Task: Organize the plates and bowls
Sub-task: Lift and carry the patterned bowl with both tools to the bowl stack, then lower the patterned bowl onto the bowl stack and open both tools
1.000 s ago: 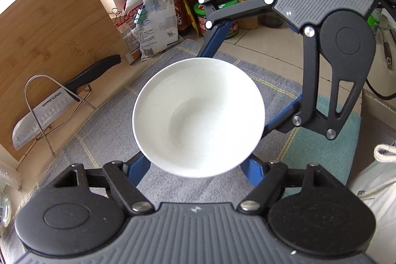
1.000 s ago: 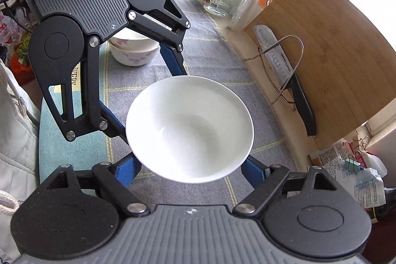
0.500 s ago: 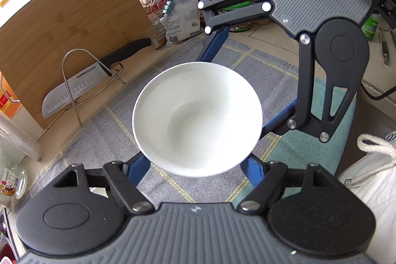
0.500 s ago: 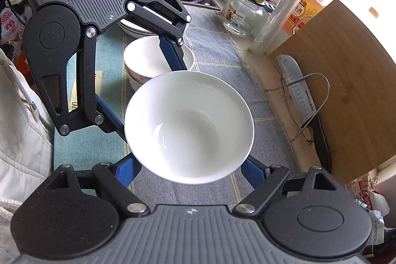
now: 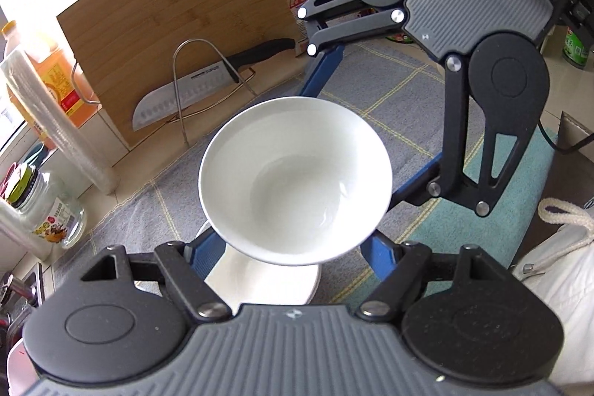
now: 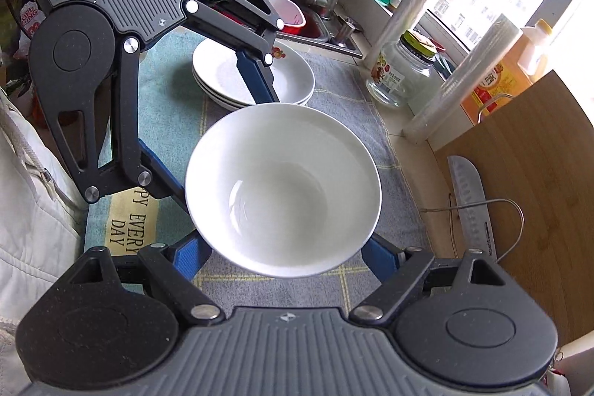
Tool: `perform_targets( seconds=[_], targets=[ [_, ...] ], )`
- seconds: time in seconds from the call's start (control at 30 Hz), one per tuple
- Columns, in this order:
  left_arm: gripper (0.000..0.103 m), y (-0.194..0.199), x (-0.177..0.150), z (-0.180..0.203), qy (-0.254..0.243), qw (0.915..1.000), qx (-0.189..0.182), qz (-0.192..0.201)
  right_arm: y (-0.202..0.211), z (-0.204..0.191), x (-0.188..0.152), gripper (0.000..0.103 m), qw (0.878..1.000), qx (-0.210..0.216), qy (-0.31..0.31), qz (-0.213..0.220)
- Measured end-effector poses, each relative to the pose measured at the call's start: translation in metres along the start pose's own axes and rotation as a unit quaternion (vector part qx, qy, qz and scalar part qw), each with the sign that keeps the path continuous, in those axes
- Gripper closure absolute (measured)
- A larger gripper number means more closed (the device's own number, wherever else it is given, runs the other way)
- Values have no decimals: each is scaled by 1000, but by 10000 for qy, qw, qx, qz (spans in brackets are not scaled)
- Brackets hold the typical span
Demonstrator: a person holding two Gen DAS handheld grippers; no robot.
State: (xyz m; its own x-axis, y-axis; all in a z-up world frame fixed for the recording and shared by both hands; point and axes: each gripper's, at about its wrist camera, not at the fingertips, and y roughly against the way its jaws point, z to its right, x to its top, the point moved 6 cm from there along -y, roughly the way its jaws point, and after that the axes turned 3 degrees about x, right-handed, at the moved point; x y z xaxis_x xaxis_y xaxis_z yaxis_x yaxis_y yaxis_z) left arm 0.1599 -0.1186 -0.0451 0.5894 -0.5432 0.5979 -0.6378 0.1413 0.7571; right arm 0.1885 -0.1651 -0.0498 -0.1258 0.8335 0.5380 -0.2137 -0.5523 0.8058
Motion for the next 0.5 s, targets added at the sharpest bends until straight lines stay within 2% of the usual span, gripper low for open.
perform_targets(
  seconds=[0.33, 0.5],
  targets=[
    [24, 0, -24, -24, 147, 9998, 83, -117, -34, -4, 28, 13, 9999, 158, 45, -30],
    [24, -6, -34, -32, 228, 9995, 6, -217, -49, -3, 33, 13, 9996, 257, -21, -116]
  ],
)
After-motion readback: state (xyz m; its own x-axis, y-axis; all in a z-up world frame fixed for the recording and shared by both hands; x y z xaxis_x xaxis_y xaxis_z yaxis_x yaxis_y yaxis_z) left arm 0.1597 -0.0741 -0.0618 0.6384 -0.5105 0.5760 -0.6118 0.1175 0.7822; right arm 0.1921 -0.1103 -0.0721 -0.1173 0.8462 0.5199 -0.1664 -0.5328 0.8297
